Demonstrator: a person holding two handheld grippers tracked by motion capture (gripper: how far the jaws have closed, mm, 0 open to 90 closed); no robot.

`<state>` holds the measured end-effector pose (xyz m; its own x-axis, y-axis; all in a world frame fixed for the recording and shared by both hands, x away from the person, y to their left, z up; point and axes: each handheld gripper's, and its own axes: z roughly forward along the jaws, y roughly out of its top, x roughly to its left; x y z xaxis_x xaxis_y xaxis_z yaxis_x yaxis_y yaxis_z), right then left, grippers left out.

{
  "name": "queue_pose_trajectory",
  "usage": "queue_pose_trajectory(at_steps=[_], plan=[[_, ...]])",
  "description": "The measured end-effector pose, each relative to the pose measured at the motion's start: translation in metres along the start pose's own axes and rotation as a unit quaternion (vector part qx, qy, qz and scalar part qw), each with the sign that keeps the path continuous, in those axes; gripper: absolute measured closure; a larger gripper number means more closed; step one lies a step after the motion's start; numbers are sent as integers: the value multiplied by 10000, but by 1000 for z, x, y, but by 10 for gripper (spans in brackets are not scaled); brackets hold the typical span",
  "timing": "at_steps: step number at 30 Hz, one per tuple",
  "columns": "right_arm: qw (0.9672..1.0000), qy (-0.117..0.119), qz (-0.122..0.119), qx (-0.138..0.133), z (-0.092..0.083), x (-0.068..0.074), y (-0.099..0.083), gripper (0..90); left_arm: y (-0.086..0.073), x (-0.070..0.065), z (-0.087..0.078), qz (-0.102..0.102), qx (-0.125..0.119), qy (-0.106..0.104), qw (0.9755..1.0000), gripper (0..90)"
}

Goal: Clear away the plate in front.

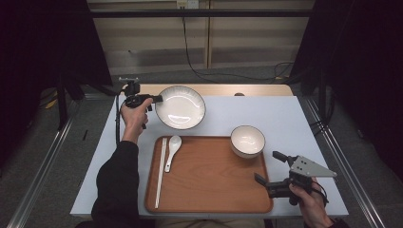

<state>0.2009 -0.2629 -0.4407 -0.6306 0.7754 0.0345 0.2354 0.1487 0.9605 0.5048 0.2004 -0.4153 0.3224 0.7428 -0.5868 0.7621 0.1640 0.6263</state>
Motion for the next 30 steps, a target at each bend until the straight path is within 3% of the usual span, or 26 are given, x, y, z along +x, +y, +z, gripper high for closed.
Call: queue_pose_trajectory(at_steps=[6,12,17,22,23,30], plan=[[10000,8,-31,-16,0,0,0,4,-6,-4,-11,-129,102,-188,9997,833],[10000,7,-14,-19,-1,0,0,4,-10,-9,-22,93,164,-179,9997,826],[10000,-14,-33,-1,0,0,0,4,-15,-11,-28,31,218,-343,9992,832],[10000,-26,-33,-5,0,0,0,4,-21,-18,-33,108,308,-452,9984,837],[10000,-21,-36,2,0,1,0,4,-22,-18,-34,42,302,-494,9983,834],[10000,-31,-35,3,-1,0,0,4,-31,-31,-45,213,421,-723,9963,836]])
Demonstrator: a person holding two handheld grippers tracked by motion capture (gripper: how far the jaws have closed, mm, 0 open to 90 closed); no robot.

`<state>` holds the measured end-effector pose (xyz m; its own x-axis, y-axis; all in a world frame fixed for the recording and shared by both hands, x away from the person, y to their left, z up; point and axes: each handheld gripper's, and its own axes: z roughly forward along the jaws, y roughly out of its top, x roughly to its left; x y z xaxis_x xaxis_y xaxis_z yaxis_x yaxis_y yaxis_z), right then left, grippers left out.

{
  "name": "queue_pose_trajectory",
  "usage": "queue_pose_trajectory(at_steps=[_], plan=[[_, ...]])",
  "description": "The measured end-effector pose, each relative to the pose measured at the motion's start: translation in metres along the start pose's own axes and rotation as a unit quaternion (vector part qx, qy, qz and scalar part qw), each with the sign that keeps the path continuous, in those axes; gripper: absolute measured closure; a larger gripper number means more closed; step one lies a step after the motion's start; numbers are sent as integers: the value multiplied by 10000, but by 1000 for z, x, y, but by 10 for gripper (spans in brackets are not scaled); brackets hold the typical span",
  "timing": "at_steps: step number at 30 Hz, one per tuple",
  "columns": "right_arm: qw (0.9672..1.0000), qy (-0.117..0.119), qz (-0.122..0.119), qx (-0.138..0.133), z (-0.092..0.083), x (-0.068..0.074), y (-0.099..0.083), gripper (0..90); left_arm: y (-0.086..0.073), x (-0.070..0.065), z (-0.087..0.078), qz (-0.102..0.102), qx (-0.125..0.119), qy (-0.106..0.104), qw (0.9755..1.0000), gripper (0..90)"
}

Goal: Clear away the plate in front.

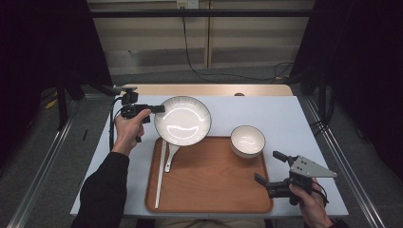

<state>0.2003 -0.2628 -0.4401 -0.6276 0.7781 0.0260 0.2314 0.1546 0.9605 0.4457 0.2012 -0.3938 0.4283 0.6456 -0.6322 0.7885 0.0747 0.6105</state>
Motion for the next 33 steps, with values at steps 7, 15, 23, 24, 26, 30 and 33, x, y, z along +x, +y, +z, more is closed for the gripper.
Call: queue_pose_trajectory(at_steps=[7,15,23,24,26,30,33], plan=[[10000,-19,-14,-17,0,0,0,4,-11,-16,-9,210,80,-127,9997,836],[10000,-26,-11,-25,0,0,0,4,-27,-33,-10,403,256,-475,9977,835],[10000,-51,-19,-14,0,0,0,3,-45,-36,-11,486,277,-500,9972,835],[10000,-53,-18,-14,0,0,0,3,-48,-37,-10,456,265,-519,9973,832],[10000,-73,-20,11,0,0,0,3,-52,-37,-8,409,303,-468,9976,832],[10000,-72,-13,10,1,0,0,3,-62,-40,1,490,399,-490,9968,832],[10000,-81,-25,12,1,0,0,3,-70,-43,7,529,537,-554,9956,833]])
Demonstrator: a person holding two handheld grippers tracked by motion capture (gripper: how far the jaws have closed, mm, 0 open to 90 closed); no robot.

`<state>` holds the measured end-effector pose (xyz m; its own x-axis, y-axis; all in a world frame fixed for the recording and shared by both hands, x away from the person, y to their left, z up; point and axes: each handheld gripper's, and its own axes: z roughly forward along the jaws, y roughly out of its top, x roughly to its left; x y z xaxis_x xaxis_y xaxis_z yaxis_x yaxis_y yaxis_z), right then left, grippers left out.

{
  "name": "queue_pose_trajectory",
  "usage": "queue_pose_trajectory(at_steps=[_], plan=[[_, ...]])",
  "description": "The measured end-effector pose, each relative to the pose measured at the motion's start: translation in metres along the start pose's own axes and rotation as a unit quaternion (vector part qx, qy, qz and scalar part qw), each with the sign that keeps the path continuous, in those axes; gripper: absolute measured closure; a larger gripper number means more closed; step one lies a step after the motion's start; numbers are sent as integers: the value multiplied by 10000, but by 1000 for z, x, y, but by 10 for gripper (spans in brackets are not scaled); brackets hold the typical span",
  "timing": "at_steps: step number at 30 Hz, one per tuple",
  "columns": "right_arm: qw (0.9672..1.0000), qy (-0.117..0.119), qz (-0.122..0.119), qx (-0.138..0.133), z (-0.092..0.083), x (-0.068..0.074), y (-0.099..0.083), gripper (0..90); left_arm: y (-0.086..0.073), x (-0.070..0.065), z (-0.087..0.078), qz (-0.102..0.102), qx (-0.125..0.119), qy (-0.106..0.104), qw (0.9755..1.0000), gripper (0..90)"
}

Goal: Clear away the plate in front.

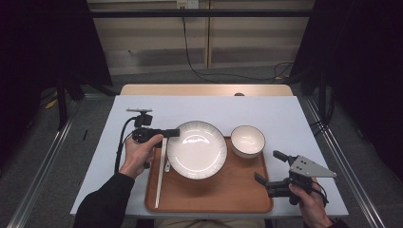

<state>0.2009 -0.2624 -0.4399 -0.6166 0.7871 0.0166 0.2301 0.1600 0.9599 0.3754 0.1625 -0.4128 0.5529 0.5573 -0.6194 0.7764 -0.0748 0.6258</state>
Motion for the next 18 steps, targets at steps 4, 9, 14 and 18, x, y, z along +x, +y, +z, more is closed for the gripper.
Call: queue_pose_trajectory(at_steps=[4,9,14,18], plan=[[10000,26,18,-29,-1,0,0,3,-9,-4,9,36,308,-54,9995,832],[10000,30,25,-39,0,0,0,2,-19,-8,19,156,483,-159,9986,832],[10000,25,21,-19,0,-1,0,1,-25,-10,27,109,644,-287,9975,834],[10000,64,0,-6,0,0,0,0,-28,-9,31,175,738,-291,9967,833]])
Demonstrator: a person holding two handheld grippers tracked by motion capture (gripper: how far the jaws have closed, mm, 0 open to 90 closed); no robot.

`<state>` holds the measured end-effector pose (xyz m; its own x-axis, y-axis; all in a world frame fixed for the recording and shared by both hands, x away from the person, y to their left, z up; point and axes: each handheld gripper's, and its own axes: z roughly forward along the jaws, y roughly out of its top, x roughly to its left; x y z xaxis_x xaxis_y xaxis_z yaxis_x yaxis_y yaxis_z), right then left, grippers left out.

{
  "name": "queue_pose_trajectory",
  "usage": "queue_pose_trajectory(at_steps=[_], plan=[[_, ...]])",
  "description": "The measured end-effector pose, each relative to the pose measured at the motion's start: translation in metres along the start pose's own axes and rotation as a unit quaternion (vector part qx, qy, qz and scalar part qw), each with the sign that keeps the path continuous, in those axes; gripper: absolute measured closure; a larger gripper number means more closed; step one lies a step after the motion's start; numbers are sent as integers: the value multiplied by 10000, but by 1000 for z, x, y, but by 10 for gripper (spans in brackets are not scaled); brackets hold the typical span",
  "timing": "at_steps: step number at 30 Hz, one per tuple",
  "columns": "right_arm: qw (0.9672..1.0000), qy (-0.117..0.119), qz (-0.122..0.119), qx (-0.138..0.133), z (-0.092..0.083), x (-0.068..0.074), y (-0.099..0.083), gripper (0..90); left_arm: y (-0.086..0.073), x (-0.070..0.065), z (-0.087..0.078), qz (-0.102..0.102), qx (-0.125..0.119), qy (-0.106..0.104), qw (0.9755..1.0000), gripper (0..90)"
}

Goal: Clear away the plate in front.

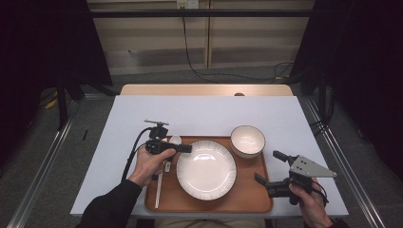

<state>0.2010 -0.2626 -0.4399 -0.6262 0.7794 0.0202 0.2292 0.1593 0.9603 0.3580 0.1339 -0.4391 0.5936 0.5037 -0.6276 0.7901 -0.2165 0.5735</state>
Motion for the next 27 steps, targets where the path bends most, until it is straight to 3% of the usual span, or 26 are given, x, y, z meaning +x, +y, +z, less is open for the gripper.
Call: queue_pose_trajectory(at_steps=[2,8,14,15,17,19,21,23,27], plan=[[10000,-17,23,-10,0,0,0,0,-3,1,3,-71,-6,-4,10000,834],[10000,-5,15,-10,0,0,0,0,-8,1,12,92,231,118,9996,832],[10000,-12,21,-7,0,0,0,0,-12,3,18,79,321,173,9993,841],[10000,-21,25,-13,0,0,0,0,-14,4,19,150,347,271,9989,845],[10000,1,-2,-6,0,0,0,0,-17,6,20,57,379,310,9988,850],[10000,-16,-2,-8,0,0,0,0,-18,4,20,276,456,572,9969,854],[10000,-26,1,-18,0,1,0,0,-18,3,18,177,441,483,9977,856],[10000,7,-10,-1,1,1,0,0,-19,2,19,252,452,595,9969,857],[10000,19,-13,11,1,2,0,0,-20,5,20,236,445,516,9974,857]])
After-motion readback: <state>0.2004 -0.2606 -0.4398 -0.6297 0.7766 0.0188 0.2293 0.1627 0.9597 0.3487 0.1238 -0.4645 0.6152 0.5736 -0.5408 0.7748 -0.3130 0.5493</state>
